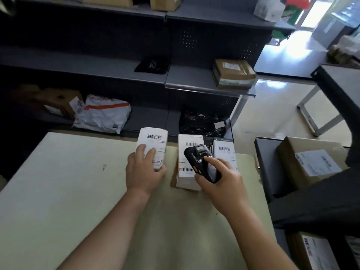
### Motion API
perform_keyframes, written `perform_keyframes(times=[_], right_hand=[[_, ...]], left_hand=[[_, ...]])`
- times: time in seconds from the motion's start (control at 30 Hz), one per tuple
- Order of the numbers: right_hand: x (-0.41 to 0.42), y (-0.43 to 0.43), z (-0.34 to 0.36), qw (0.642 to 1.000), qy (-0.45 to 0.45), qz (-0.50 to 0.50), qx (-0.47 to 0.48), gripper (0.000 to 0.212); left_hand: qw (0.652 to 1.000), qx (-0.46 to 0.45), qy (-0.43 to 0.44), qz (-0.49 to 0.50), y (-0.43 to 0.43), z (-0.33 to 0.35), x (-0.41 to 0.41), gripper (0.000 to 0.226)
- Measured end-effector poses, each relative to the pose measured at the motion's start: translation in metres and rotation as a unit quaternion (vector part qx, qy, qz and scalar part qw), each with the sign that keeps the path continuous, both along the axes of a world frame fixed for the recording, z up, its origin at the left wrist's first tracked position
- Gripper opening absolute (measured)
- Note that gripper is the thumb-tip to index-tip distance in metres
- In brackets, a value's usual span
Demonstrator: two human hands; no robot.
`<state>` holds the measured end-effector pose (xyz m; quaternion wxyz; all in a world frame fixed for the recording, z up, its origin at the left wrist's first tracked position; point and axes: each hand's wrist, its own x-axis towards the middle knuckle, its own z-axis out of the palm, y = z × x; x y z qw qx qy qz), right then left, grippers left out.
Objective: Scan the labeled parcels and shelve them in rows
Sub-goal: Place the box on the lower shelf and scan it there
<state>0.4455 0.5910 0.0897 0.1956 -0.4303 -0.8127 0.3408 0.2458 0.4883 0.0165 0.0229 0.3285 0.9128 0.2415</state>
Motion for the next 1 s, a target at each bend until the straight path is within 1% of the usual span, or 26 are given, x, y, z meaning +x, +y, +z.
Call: perform_keyframes(times=[0.13, 0.27, 0.4, 0.5, 0.6, 0.7, 1.0], right_hand=[[0.007, -0.008, 0.051, 0.998, 0.036, 0.016, 0.039, 0.05], [0.016, -0.018, 0.107, 0.993, 0.071, 0.022, 0.095, 0.051], [0.024, -0.032, 0.157, 0.985, 0.101, 0.014, 0.136, 0.05], [0.028, -0.047, 0.187, 0.98, 0.118, 0.0, 0.161, 0.05], [0.03, -0.062, 0.21, 0.978, 0.122, -0.011, 0.171, 0.051], [0.029, -0.08, 0.226, 0.976, 0.119, -0.007, 0.181, 0.051], [0.033, -0.117, 0.244, 0.982, 0.09, 0.014, 0.167, 0.055]], left_hand=[[0.995, 0.076, 0.061, -0.002, -0.01, 0.079, 0.008, 0.06], [0.984, 0.131, 0.117, -0.015, -0.02, 0.155, 0.02, 0.062], [0.966, 0.191, 0.169, -0.042, -0.027, 0.215, 0.023, 0.062], [0.954, 0.223, 0.191, -0.056, -0.032, 0.251, 0.022, 0.062], [0.945, 0.246, 0.204, -0.067, -0.039, 0.273, 0.021, 0.06], [0.939, 0.26, 0.216, -0.07, -0.047, 0.278, 0.015, 0.059], [0.935, 0.25, 0.246, -0.056, -0.063, 0.246, 0.003, 0.058]])
